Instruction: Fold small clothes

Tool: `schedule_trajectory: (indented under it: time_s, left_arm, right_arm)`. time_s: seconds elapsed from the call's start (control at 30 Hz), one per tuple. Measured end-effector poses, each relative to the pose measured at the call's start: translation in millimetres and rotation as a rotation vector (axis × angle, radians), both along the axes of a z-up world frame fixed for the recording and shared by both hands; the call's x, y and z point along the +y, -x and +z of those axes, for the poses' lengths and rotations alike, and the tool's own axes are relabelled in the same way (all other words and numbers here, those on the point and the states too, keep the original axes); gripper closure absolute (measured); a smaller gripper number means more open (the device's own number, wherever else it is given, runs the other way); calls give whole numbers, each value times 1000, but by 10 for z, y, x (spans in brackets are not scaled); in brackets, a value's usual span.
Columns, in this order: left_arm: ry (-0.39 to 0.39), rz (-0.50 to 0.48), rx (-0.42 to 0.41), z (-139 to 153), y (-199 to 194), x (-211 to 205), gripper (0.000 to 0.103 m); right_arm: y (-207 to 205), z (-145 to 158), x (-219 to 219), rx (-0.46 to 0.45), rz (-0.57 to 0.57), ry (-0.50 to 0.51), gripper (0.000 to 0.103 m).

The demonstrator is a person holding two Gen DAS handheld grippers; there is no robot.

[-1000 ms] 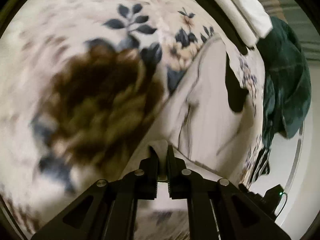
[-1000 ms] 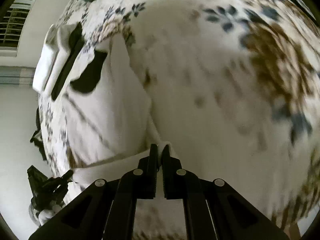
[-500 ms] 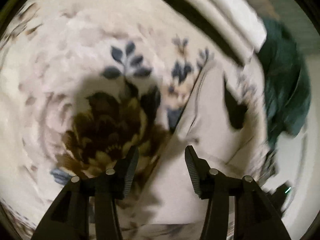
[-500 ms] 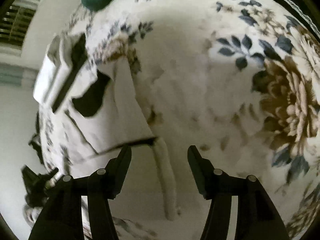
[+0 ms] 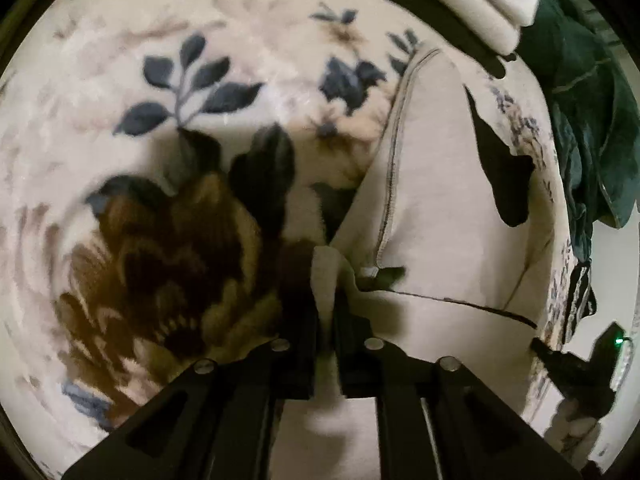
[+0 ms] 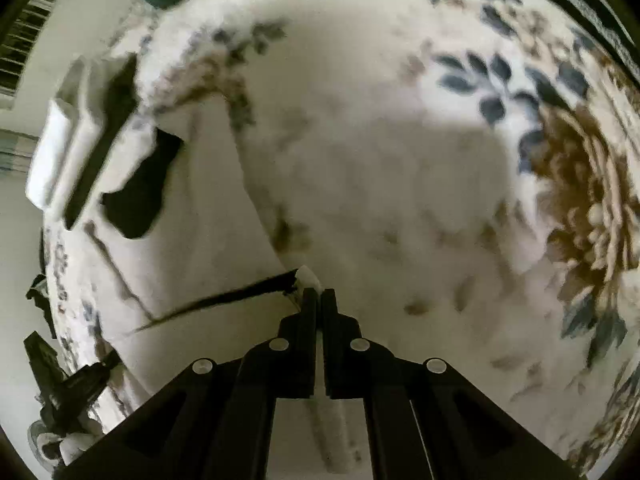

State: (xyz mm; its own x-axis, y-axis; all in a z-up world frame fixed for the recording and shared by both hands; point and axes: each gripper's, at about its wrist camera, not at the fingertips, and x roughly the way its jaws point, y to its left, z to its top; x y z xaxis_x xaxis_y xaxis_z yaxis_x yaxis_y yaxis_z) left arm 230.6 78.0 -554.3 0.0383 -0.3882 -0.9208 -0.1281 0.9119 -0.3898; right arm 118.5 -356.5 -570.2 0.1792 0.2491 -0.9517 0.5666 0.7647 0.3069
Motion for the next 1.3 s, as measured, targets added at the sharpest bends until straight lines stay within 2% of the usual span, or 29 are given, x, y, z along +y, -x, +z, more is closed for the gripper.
schedule_trajectory:
  time_s: [0.03,0.07,0.1,0.2,0.23,0.27,0.33,0.47,0.67,0.83,0.9,0.93,0.97,1.0,1.03,1.07,1.3]
  left_arm:
    - [-4,-4,18,8,-57,-28,93]
    - [-16,-13,29,58,-108,-37,87]
    - [-55,-22,17,168,-178,-48,82]
    - [-90,-38,-80,461,-399,-117,51]
    - [-87,-44,-98,513,-474,-141,36]
    - [-91,-50,-113,555,-557,-166,33]
    - [-119,-80,-136,594,-796,-288,33]
    - [-191,-111,-151,535,-1139,-468,33]
    - [-227,-210,-107,257,-1597,-789,33]
    - [-277,-355,-101,32,-1860,-1119,35]
    - [-302,-403,-115,-6,-1877,-1201,40]
    - [-308,-429,-125,-13,-1873,-1237,50]
    - [-302,-446,-139,2,-1860,-1254,65]
    - [-298,-460,-149,18,-1843,-1265,71]
    - [-290,-471,-154,34,-1822,-1271,85]
    - [-263,-478,-152,52,-1795,-1261,96]
    - [-203,-446,-210,279,-1493,-991,98]
  right_arm:
    - [-32,-17,-12,20,-3,-20,100]
    - [-77,-8,-20,22,-8,-29,99]
    - [-114,36,-38,16,-12,-36,93]
    - [-314,269,-74,-44,-17,-20,46]
    - [-400,342,-79,-67,-9,-14,44]
    - [-461,390,-89,-70,0,-2,44]
    - [-736,465,-63,-69,38,51,44]
    - [-1211,467,22,-59,73,78,44]
    - [-1801,366,213,-37,182,155,40]
    - [-2291,198,494,-1,339,235,40]
    - [-2451,73,609,36,406,266,40]
    - [-2515,-5,655,59,433,280,40]
    - [-2543,-41,673,70,442,291,41]
    - [-2571,-77,696,76,450,299,49]
    - [-2584,-80,705,68,448,308,81]
    - [-2586,-68,705,64,442,308,93]
    - [-2414,235,731,-20,390,307,98]
